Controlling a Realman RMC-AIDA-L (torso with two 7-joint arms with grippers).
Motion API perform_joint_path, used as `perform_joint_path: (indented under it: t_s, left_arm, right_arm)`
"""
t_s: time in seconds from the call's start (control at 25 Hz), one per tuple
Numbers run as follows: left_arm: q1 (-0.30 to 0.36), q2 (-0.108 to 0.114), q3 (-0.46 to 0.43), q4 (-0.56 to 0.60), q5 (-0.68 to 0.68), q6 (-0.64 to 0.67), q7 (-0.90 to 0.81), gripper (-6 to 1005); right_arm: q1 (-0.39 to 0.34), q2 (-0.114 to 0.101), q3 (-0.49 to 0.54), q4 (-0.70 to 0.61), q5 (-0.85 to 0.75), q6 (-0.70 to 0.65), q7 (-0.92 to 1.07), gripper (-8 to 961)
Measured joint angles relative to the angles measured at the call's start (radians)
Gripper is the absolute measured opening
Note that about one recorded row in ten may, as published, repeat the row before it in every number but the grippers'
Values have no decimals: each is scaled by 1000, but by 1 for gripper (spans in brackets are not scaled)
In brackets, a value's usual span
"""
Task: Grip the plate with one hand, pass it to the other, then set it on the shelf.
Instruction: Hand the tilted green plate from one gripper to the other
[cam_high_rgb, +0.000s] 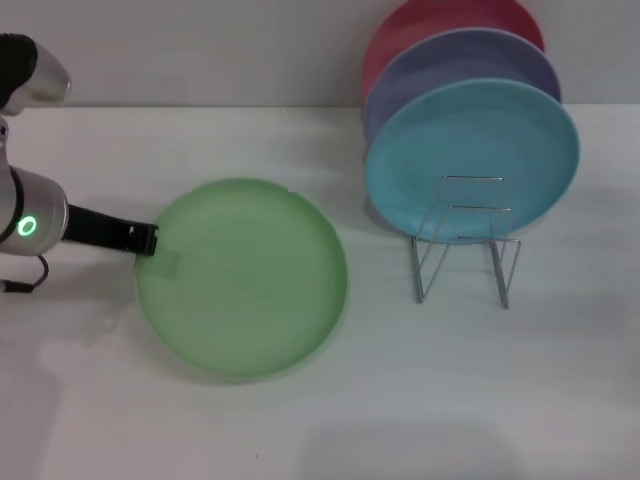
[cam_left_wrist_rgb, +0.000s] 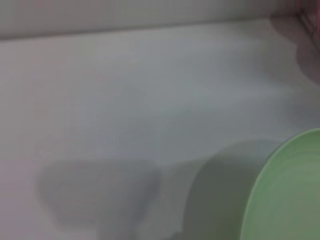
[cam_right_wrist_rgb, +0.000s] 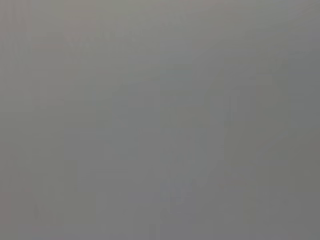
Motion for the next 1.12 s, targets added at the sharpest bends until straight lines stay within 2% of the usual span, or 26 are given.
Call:
perform_joint_path:
  t_s: [0.4,0.64,0.88,1.12]
  left_arm:
    - [71,1,0,-21,-8,232,27,35]
    - [130,-1,38,4,-11,467,29,34]
    - [199,1,116,32,-16,738,29,34]
    - [255,-1,208,116,-23,1038,23,34]
  right_arm:
    - [-2,0,0,-2,0,26,0,722]
    - [-4,0,-4,-2,0,28,0,722]
    - [-1,0,-9,-3,-5,33,0,723]
    - [2,0,-11,-5,-9,57,-5,723]
